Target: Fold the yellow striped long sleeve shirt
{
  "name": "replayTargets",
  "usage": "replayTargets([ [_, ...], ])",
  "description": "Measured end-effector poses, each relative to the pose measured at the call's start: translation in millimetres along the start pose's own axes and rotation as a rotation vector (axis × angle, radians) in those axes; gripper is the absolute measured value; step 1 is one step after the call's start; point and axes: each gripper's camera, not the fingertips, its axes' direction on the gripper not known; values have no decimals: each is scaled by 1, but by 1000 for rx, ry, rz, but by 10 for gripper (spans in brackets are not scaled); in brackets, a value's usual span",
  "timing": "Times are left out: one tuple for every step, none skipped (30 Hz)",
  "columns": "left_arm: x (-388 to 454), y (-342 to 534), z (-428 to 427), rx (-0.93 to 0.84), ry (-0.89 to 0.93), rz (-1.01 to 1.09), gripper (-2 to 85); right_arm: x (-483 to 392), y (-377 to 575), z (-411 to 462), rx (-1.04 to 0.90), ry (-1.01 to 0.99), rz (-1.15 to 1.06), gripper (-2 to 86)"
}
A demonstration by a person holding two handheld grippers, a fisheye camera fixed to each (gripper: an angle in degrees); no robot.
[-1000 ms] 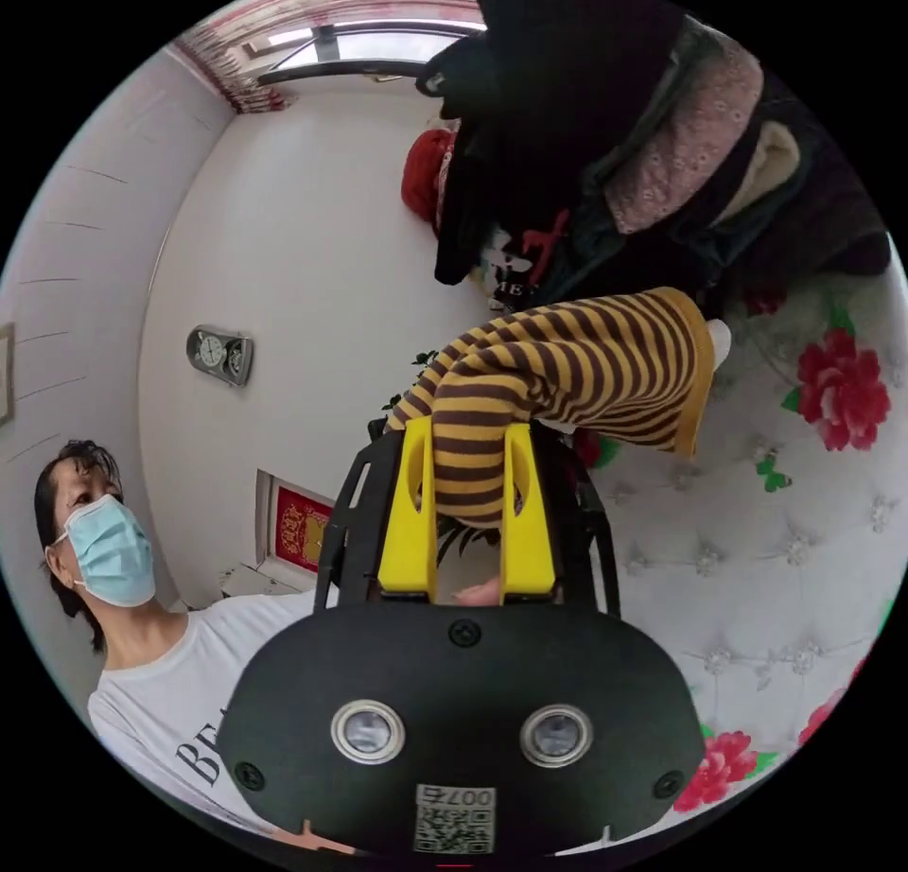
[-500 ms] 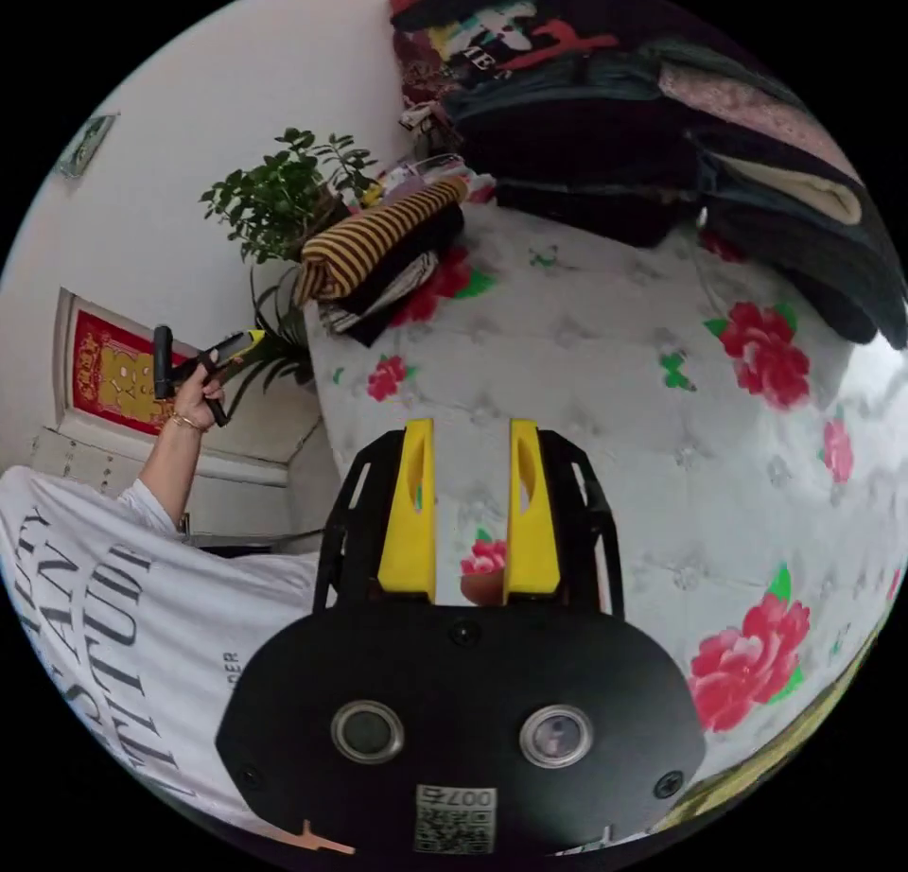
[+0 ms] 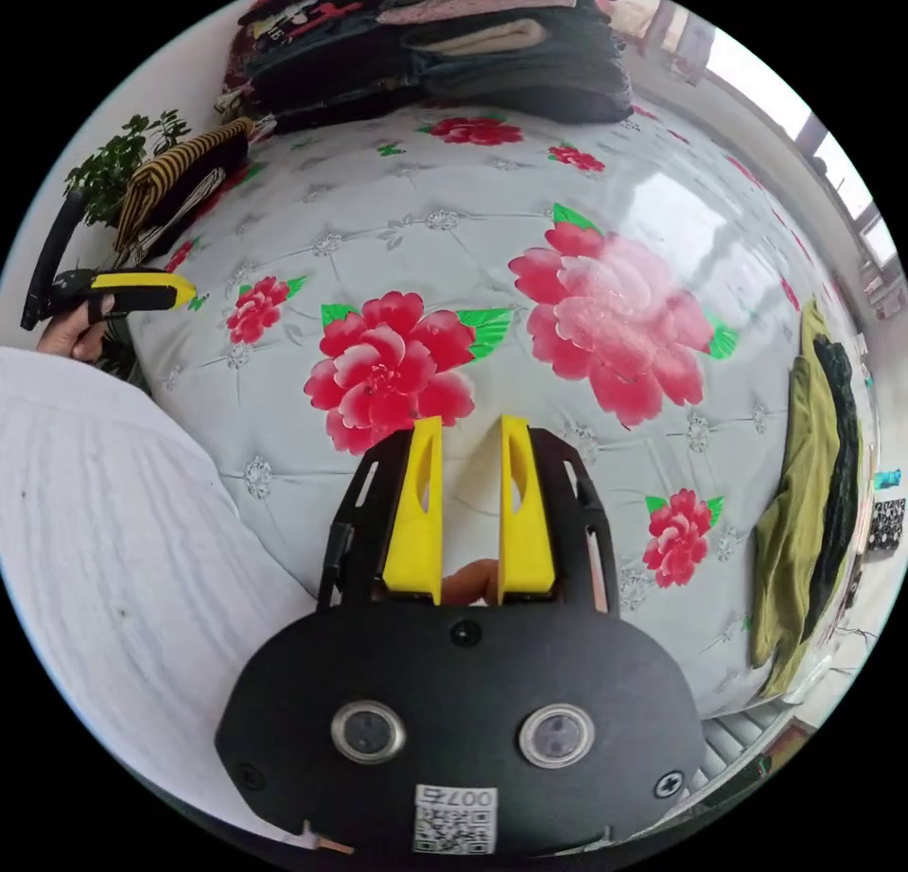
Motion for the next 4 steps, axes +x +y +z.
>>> replayTargets([
  [18,-11,8,-45,-13,19,44,6,-6,-5,-12,-49,-23,85],
  [33,-20,16,-85,-27,36,41,12,-9,-8,-26,-65,-18,84],
  [40,-23,20,-107,-34,44,40,29,-16,-13,-56,-94,25,81],
  [53,-28,26,-135,-60,49,36,52,-17,-26,-21,-121,89,79],
])
